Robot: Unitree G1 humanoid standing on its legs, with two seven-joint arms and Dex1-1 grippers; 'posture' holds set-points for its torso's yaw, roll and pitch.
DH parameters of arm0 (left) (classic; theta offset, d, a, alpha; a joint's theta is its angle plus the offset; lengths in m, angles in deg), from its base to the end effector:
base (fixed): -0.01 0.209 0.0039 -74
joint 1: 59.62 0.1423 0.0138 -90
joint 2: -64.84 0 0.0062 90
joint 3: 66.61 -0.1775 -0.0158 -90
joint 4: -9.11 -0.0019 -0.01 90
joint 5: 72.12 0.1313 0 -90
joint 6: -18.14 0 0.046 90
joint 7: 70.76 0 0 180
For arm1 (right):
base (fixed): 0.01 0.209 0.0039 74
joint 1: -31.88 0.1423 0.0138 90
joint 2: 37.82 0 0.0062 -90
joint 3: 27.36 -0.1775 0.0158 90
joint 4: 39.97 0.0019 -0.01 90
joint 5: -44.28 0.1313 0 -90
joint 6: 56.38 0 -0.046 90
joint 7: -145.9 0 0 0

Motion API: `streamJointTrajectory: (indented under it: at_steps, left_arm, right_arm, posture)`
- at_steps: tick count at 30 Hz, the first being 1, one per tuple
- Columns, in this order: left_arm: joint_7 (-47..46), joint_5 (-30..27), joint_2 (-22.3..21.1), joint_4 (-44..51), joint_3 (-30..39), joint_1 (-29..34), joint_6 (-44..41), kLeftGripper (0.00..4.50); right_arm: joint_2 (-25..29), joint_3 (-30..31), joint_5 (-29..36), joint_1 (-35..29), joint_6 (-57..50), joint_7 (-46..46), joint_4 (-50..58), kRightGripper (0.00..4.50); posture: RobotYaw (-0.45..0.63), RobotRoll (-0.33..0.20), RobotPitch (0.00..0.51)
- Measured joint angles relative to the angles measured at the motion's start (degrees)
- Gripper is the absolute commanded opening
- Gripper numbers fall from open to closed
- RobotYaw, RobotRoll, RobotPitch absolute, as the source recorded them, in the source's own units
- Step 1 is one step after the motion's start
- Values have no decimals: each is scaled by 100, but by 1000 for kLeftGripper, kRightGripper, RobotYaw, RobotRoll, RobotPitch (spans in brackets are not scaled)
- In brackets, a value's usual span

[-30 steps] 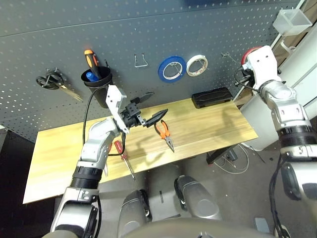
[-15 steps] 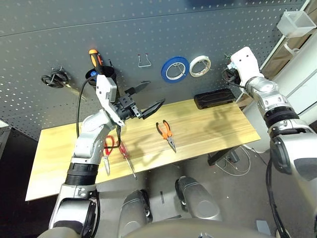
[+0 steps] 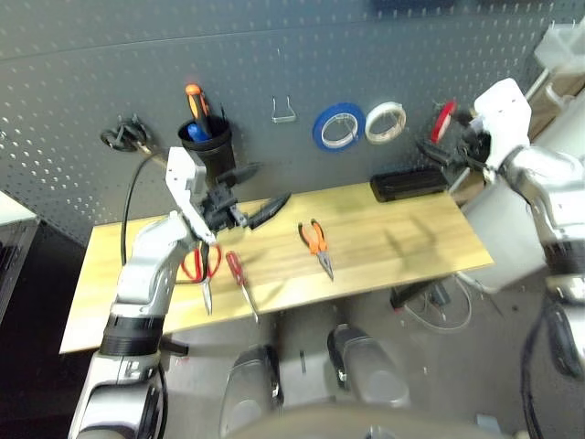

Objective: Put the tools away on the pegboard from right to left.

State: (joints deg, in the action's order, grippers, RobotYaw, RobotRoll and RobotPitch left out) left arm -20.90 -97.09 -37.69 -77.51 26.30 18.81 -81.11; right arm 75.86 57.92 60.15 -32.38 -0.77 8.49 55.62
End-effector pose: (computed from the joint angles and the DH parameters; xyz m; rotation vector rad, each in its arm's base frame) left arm 0.2311 0.2296 0.1215 0.1057 -0.0762 -0.8950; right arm 0.2538 -0.2507 0.1908 -0.3520 0.1542 0.6220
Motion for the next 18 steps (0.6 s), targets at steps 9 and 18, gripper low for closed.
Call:
streamJointTrajectory:
  at_steps: [9, 18]
  left_arm:
    - [-232, 228, -183, -246, 169, 603, 15, 4500]
    - [-265, 244, -428, 103, 508, 1066, 9, 4500]
  right_arm:
    - [-1904, 859, 168, -232, -2930, -1494, 540, 4458]
    - [-3382, 1044, -548, 884, -3591, -3042, -1778, 4458]
  posture:
    - [-99, 0, 163]
    - [-44, 0, 196]
